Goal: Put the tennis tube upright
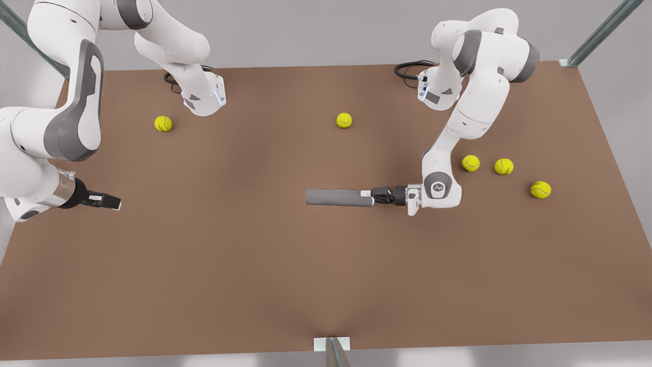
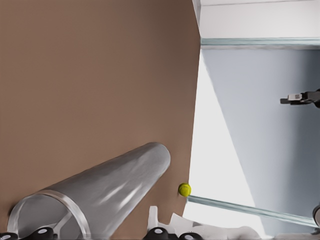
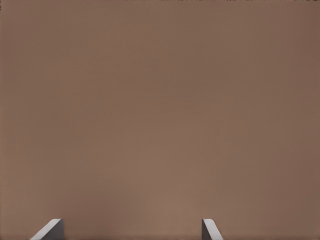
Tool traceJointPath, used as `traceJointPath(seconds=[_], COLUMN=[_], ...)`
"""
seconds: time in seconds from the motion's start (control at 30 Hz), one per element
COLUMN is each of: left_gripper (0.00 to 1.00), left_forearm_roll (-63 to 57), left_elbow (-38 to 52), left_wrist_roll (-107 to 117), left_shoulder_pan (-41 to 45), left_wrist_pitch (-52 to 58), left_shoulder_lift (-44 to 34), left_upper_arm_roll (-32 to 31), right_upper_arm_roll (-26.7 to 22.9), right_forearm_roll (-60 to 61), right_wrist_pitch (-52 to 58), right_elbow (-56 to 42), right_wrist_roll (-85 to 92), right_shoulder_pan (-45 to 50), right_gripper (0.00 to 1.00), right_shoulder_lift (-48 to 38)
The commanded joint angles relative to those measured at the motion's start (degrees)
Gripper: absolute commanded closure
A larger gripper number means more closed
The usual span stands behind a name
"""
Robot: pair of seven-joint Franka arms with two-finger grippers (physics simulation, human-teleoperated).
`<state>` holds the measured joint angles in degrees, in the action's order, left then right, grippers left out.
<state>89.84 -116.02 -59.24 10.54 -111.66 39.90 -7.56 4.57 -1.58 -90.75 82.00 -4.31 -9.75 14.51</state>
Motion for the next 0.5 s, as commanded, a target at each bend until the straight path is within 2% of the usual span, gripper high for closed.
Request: traceJointPath(seconds=[0.0,0.47], left_gripper=[0.36,0.50], left_forearm_roll=[0.0,-1.2], left_elbow=[0.0,-0.6], left_wrist_roll=[0.0,-1.1], left_shoulder_pan=[0.0,-0.1], left_wrist_pitch=[0.0,0.6], left_shoulder_lift=[0.0,-0.4], left_upper_arm_roll=[0.0,0.1], right_upper_arm_roll=[0.0,0.1], right_forearm_roll=[0.0,-0.1], right_wrist_pitch=[0.0,-0.2], right_elbow=[0.0,-0.1], right_wrist_roll=[0.0,0.0], right_shoulder_pan=[0.0,0.3], right_gripper=[0.00,0.00], right_shoulder_lift=[0.0,0.4])
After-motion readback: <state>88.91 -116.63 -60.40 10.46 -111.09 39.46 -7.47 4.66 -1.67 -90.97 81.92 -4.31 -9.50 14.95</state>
